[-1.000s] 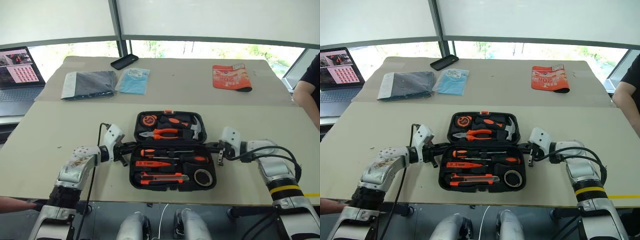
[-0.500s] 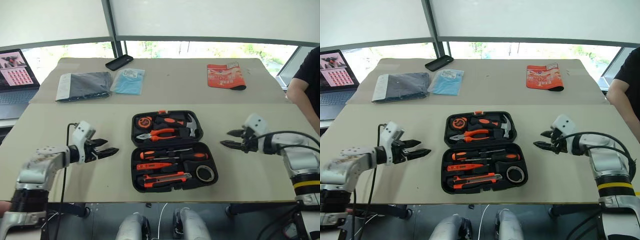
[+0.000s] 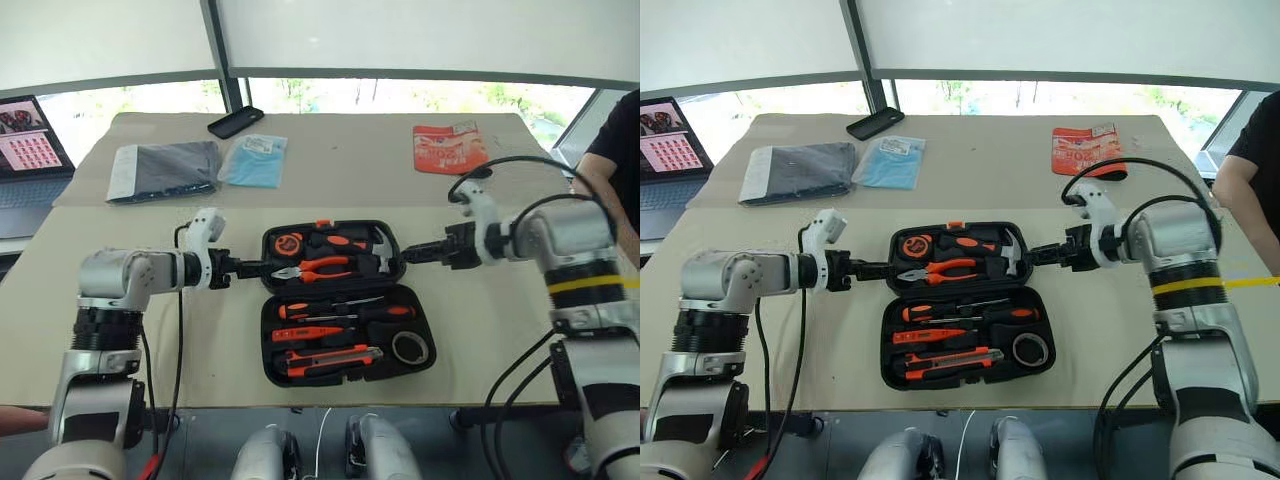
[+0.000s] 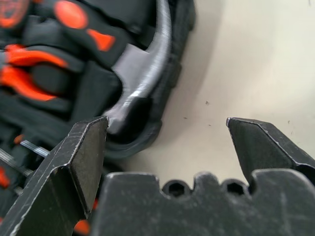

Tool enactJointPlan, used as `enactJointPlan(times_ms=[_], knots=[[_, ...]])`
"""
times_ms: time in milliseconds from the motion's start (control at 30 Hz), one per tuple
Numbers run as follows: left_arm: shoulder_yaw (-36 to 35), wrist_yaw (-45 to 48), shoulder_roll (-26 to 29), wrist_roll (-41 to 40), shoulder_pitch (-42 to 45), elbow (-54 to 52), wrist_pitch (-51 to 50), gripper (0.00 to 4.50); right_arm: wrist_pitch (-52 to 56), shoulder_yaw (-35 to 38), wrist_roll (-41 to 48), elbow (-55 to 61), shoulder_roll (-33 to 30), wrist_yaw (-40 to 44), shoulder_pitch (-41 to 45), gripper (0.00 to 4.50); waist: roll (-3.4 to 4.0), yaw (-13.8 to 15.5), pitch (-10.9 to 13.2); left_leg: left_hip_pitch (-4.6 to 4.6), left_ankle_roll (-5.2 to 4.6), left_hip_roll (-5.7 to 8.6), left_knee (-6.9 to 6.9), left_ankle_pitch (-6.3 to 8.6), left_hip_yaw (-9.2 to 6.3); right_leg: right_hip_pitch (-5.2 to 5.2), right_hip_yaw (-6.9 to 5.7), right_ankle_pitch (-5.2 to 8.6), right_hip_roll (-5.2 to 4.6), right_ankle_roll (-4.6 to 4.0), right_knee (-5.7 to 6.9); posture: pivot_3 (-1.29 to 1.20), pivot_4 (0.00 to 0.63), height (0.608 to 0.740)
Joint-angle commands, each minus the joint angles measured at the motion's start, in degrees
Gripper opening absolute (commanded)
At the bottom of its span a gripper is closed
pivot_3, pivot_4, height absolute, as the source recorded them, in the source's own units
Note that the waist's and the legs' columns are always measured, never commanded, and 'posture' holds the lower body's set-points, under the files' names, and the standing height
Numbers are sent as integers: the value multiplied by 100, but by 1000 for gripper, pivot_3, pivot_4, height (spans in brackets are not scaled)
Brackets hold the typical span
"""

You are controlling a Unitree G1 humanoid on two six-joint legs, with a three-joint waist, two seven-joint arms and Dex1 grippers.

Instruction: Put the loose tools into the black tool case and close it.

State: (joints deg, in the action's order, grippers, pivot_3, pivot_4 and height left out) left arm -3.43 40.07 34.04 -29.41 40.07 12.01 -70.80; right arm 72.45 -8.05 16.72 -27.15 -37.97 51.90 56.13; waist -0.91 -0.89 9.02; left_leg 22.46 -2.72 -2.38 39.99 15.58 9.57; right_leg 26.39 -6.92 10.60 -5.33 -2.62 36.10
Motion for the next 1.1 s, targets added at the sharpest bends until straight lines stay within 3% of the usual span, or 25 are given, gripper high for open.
enactJointPlan(times_ms=[33,267,400,433,500,667,733,867,967,1100], knots=[[48,58,-6,39,186,63,153,4500,-132,-20,-105,-296,59,-104,338,4468,0,2,0,0,0,1,-1,0,1,0,0,0,-1,1,-2,0,150,740],[94,132,-160,12,185,243,236,4500,-207,-207,-377,-673,345,-473,413,4468,0,-1,0,-3,1,6,-4,0,-1,-3,-1,2,-7,4,-2,0,150,740],[-19,126,-282,-94,114,216,176,4500,-103,-139,-430,-783,417,-661,432,3483,0,-5,0,-12,3,6,-3,-1,0,-7,1,7,-9,13,7,0,150,740],[-27,95,-313,-67,85,244,217,4241,-101,-147,-440,-800,424,-667,420,2993,0,-6,0,-13,5,6,-3,-2,0,-7,2,9,-9,17,8,0,150,740],[-62,44,-363,-44,39,276,234,3793,-121,-159,-459,-813,449,-692,383,2435,0,1,0,-15,9,6,-3,-4,-1,-9,2,11,-10,21,12,0,150,740],[-147,72,-487,-67,-33,270,422,1806,-352,76,-403,-953,646,-840,368,660,0,3,0,-23,10,7,8,-8,-3,-23,-1,13,-17,38,13,0,150,740],[-128,143,-493,3,-98,258,736,1148,-979,489,-344,-876,811,-1111,269,52,0,0,0,-24,17,8,9,-11,-3,-25,1,5,-24,46,11,0,150,740],[-302,429,-618,44,-353,103,1969,62,-1817,765,-242,-114,925,-1116,-56,0,-1,-4,-1,-28,57,12,4,-9,-2,-27,5,-15,-35,62,9,0,150,740],[-649,524,-806,3,-583,-3,3072,62,-2880,633,-341,660,775,-770,-586,0,-1,-4,0,-20,65,12,-8,-15,-3,-14,8,-18,-34,57,7,0,150,740],[-745,828,-819,606,-1103,186,5506,62,-4752,486,-811,1310,429,-636,-1484,0,-1,-9,2,1,12,12,-22,-50,0,8,2,-39,-20,16,-2,0,150,740]])
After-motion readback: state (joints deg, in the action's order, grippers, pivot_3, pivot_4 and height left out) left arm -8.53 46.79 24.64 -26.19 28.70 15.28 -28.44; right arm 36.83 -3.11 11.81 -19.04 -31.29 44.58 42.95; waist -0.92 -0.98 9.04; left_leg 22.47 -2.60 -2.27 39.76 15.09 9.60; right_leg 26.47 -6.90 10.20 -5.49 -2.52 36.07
